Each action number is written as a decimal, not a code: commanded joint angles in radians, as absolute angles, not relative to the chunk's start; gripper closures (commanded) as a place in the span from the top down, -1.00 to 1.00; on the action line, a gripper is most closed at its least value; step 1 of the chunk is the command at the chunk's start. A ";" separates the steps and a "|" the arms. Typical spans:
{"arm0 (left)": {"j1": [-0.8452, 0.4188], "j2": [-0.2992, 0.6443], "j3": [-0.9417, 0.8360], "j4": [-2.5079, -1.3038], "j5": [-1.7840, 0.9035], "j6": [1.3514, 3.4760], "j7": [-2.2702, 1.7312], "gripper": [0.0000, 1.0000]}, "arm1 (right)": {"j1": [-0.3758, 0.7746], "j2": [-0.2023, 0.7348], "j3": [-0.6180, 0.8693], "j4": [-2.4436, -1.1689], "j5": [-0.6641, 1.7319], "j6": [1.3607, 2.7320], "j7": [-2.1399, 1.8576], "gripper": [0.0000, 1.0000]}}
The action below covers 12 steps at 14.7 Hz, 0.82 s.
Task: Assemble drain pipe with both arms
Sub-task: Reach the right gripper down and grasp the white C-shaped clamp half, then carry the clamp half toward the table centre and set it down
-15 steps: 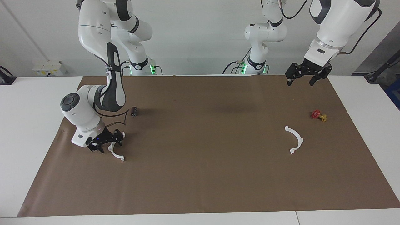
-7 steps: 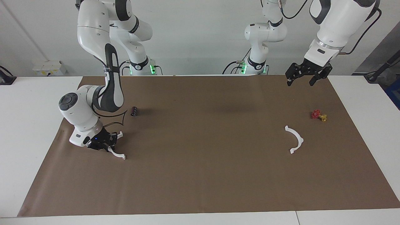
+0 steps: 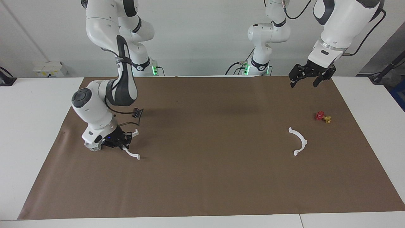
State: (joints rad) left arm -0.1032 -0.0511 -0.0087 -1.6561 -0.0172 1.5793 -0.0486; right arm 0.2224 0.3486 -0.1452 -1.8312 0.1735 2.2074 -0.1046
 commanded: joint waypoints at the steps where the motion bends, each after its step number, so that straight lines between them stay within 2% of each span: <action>1: -0.097 -0.080 -0.011 -1.694 -0.018 1.606 -0.034 1.00 | 0.368 0.330 -0.146 -1.838 0.079 2.187 0.214 -1.00; 4: -0.097 -0.080 -0.011 -1.695 -0.018 1.606 -0.034 1.00 | 0.487 0.340 -0.144 -1.829 0.071 2.194 0.389 -1.00; 7: -0.097 -0.080 -0.011 -1.695 -0.018 1.606 -0.034 1.00 | 0.603 0.414 -0.144 -1.746 0.063 2.191 0.535 -1.00; 12: -0.097 -0.080 -0.011 -1.694 -0.018 1.606 -0.034 1.00 | 0.669 0.497 -0.144 -1.651 0.020 2.189 0.615 -1.00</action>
